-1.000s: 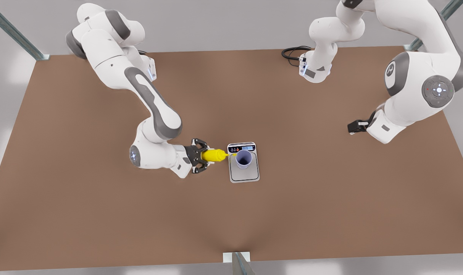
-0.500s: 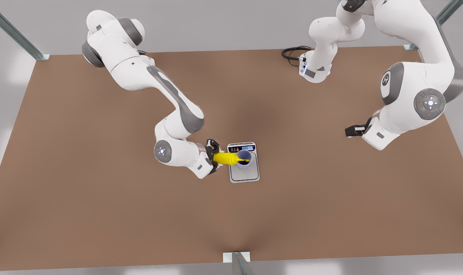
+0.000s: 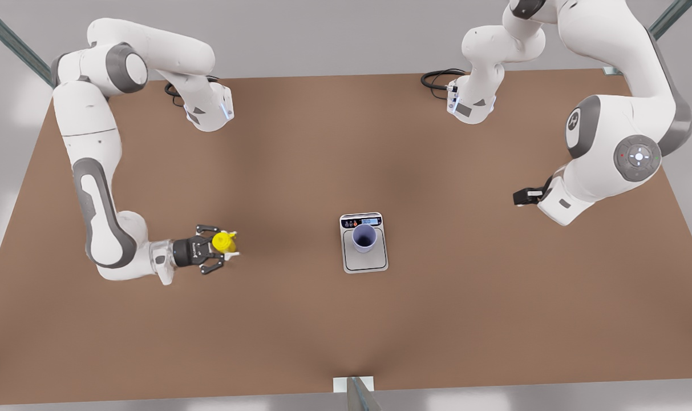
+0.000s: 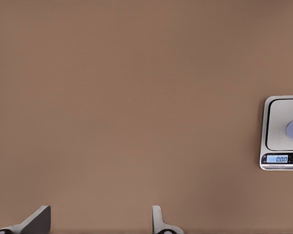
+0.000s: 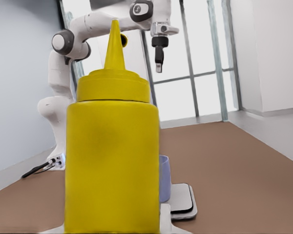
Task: Move cup to the weight, pick up sauce bottle, pour sauce
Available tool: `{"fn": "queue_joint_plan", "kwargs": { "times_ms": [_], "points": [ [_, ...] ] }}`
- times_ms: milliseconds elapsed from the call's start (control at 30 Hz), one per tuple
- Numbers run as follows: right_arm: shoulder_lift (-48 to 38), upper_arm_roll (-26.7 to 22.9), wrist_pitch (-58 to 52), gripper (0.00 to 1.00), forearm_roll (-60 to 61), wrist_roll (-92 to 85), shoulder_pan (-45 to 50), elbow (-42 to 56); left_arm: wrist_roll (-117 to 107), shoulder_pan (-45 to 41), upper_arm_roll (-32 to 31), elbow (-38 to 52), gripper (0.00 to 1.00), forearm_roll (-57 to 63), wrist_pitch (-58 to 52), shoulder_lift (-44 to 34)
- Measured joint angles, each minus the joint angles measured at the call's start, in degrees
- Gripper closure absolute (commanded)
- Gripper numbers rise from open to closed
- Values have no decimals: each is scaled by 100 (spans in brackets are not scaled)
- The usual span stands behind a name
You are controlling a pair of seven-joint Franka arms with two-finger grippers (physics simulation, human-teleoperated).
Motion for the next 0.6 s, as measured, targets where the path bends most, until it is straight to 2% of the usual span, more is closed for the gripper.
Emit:
{"fn": "queue_joint_plan", "kwargs": {
  "times_ms": [300, 600],
  "points": [
    [1834, -47, -170, 53, -32, -1608, -98, 591, 5, 6, 0, 0, 0, 3, -2, 42],
    [1973, -65, -138, 52, -30, -1640, -100, 605, 5, 10, 0, 0, 0, 4, 0, 85]
  ]
}}
